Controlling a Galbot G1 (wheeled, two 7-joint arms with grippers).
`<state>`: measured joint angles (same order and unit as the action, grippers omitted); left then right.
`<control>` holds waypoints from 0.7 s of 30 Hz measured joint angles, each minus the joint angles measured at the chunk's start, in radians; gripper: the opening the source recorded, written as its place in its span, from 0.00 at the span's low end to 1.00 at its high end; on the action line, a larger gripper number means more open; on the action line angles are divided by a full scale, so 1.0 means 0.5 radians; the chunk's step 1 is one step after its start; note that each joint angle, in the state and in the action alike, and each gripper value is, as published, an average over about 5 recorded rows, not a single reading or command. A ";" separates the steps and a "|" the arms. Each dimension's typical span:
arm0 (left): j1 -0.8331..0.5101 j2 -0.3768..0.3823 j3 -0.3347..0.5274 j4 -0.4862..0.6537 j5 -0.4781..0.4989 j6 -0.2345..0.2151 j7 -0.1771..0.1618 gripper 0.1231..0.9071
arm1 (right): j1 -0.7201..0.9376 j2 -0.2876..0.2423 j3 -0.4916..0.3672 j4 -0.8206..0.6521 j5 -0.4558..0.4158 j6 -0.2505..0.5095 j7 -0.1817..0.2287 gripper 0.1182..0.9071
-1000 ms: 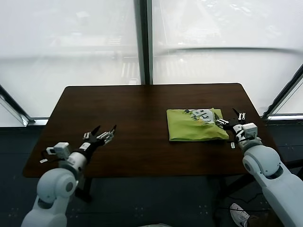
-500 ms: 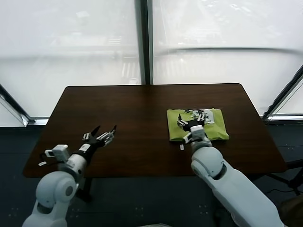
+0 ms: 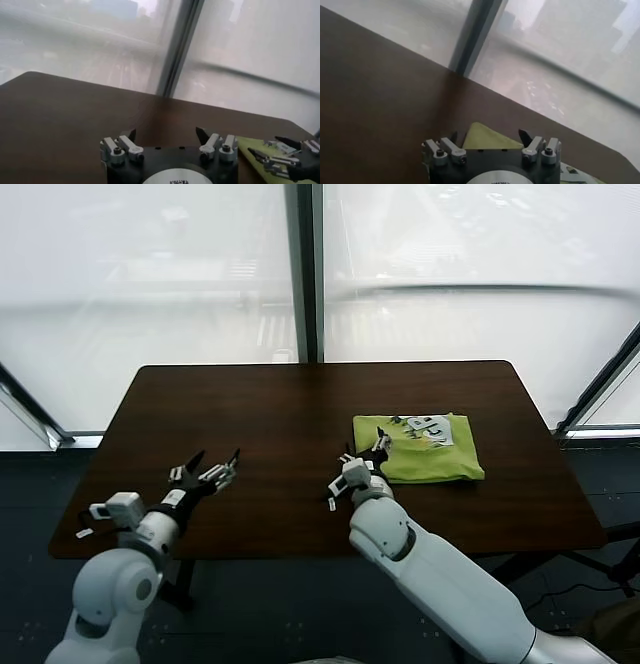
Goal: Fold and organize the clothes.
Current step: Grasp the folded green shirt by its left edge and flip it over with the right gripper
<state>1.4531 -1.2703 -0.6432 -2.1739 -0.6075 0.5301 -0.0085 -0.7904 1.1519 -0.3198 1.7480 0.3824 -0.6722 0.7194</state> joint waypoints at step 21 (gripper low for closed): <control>0.023 -0.015 -0.004 0.007 0.020 -0.021 0.004 1.00 | 0.005 0.014 0.010 -0.034 0.073 -0.030 0.014 0.21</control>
<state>1.4646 -1.2776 -0.6451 -2.1706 -0.5975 0.5194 -0.0066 -0.7879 1.1589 -0.3149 1.7312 0.4187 -0.6870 0.7264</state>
